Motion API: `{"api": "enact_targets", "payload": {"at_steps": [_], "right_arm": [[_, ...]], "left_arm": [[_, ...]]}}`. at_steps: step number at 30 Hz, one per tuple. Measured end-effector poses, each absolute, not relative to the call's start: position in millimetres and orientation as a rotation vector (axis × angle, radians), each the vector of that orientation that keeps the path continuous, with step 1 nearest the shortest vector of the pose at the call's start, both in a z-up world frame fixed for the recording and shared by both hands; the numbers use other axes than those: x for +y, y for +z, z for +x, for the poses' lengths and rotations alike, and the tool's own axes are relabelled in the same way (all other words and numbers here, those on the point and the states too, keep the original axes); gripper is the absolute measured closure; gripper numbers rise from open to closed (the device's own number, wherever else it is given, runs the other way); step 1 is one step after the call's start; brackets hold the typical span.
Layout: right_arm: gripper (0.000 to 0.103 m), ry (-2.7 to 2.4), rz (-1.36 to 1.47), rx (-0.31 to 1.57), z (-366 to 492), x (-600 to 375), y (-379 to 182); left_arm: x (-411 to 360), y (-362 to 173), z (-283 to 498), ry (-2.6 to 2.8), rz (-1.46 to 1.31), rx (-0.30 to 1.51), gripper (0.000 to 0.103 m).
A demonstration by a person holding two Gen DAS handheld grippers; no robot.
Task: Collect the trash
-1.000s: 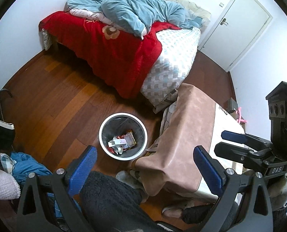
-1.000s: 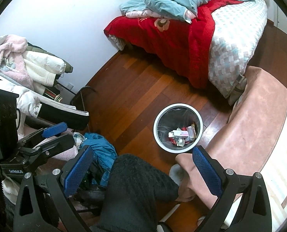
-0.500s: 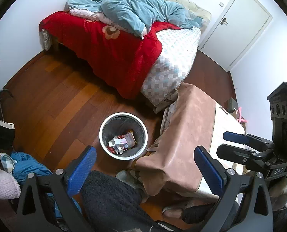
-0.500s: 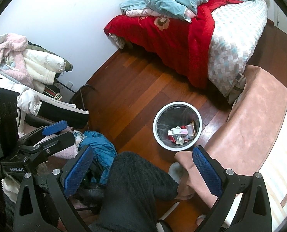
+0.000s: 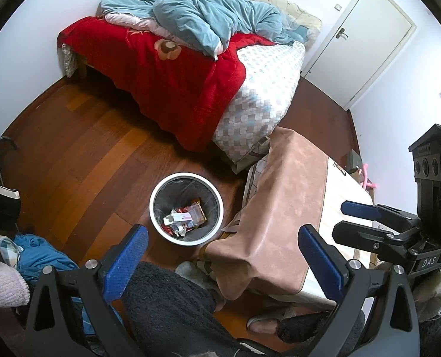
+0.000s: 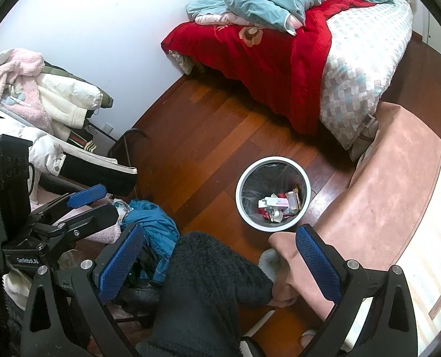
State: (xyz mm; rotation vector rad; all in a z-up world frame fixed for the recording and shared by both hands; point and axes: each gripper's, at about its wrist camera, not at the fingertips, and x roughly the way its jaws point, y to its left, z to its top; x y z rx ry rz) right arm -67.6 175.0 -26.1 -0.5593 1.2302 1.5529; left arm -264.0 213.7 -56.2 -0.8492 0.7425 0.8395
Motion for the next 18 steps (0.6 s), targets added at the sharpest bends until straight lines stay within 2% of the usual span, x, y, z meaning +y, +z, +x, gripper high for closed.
{"api": "enact_targets", "payload": {"at_steps": [18], "right_arm": [[0.000, 1.577, -0.593, 1.236, -69.5, 172.3, -26.8]], "left_arm": [[213.8, -57.1, -267.3, 0.853, -0.862, 0.748, 0.000]]}}
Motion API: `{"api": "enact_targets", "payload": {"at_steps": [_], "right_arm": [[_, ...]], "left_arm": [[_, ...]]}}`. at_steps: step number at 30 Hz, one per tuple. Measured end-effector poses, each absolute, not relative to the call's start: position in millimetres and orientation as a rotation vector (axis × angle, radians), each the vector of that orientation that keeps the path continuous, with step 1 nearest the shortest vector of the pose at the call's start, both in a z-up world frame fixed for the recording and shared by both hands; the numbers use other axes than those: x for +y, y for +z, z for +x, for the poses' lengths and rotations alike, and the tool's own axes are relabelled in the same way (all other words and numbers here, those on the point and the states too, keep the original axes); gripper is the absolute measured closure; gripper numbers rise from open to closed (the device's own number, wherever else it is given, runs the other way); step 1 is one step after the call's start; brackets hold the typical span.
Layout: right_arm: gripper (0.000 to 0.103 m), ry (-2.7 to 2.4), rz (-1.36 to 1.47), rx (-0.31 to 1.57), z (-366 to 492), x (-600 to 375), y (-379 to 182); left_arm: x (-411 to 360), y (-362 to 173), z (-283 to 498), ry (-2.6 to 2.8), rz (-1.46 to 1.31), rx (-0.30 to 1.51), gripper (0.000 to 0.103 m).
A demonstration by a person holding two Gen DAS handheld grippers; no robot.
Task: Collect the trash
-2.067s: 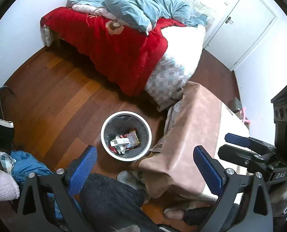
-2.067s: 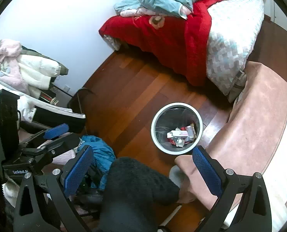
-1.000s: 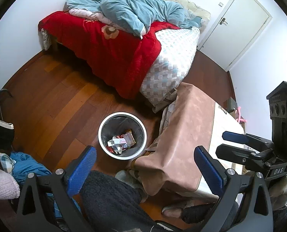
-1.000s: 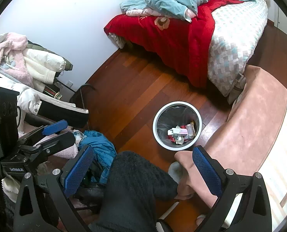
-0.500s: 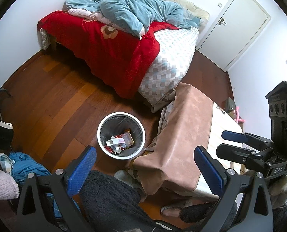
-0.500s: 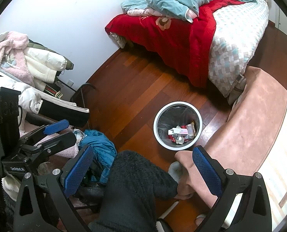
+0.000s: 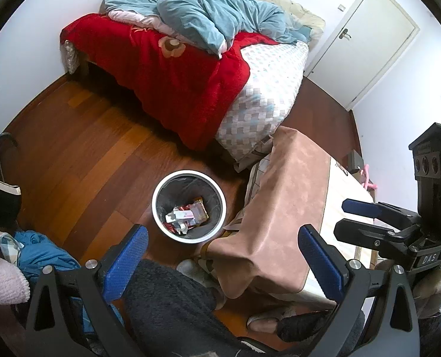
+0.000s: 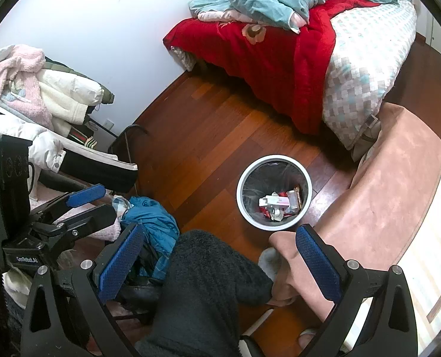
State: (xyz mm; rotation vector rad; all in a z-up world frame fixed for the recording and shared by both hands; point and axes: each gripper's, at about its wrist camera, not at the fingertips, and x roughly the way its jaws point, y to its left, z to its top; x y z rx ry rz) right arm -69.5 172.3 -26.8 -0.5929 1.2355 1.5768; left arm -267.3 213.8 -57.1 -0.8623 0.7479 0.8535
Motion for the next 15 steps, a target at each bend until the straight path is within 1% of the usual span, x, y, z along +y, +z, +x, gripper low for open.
{"api": "enact_targets", "payload": {"at_steps": [15], "right_arm": [[0.000, 1.579, -0.607, 1.236, -69.7, 171.4, -29.1]], "left_arm": [[214.1, -57.4, -268.6, 0.854, -0.864, 0.749, 0.000]]}}
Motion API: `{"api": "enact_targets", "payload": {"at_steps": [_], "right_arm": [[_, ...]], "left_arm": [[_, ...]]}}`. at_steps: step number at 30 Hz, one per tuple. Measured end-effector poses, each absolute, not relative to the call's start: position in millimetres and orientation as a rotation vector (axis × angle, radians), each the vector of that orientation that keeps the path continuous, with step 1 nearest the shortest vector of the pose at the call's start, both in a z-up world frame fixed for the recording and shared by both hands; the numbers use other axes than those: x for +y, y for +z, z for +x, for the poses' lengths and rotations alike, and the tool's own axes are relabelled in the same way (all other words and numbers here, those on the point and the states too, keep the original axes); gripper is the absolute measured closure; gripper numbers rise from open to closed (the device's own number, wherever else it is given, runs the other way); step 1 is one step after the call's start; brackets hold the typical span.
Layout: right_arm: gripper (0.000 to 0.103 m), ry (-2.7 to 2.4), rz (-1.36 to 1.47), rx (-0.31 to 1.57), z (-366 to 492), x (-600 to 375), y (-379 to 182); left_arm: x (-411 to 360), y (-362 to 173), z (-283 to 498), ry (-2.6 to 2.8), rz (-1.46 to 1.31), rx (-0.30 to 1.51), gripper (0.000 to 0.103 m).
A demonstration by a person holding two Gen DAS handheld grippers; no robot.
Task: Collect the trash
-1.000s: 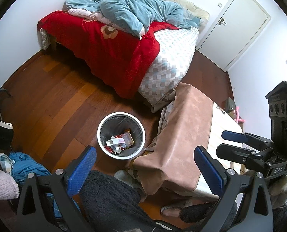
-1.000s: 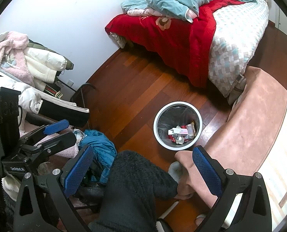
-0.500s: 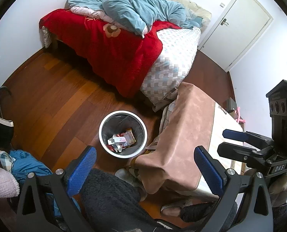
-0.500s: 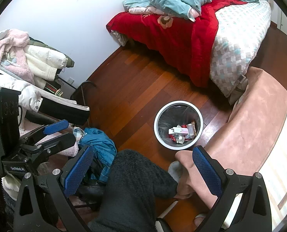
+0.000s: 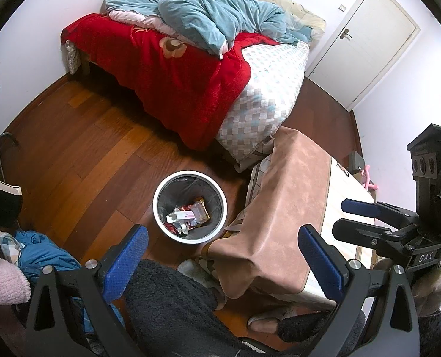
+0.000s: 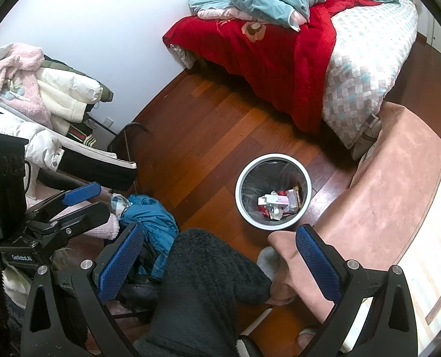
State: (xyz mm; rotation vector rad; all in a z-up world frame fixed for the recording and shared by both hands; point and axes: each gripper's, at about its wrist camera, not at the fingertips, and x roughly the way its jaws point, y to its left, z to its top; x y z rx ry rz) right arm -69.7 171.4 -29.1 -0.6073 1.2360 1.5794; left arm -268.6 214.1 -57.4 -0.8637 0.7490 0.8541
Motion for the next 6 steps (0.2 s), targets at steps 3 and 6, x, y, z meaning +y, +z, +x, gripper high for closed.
{"api": "enact_targets", "payload": {"at_steps": [3, 6], "right_arm": [[0.000, 1.580, -0.608, 1.234, -69.6, 171.5, -29.0], [0.000, 1.579, -0.606, 1.236, -69.6, 172.1, -29.2]], "left_arm": [[213.9, -56.9, -269.0, 0.859, -0.867, 0.744, 0.000], [214.4, -56.9, -271.1, 0.860, -0.868, 0.743, 0.000]]}}
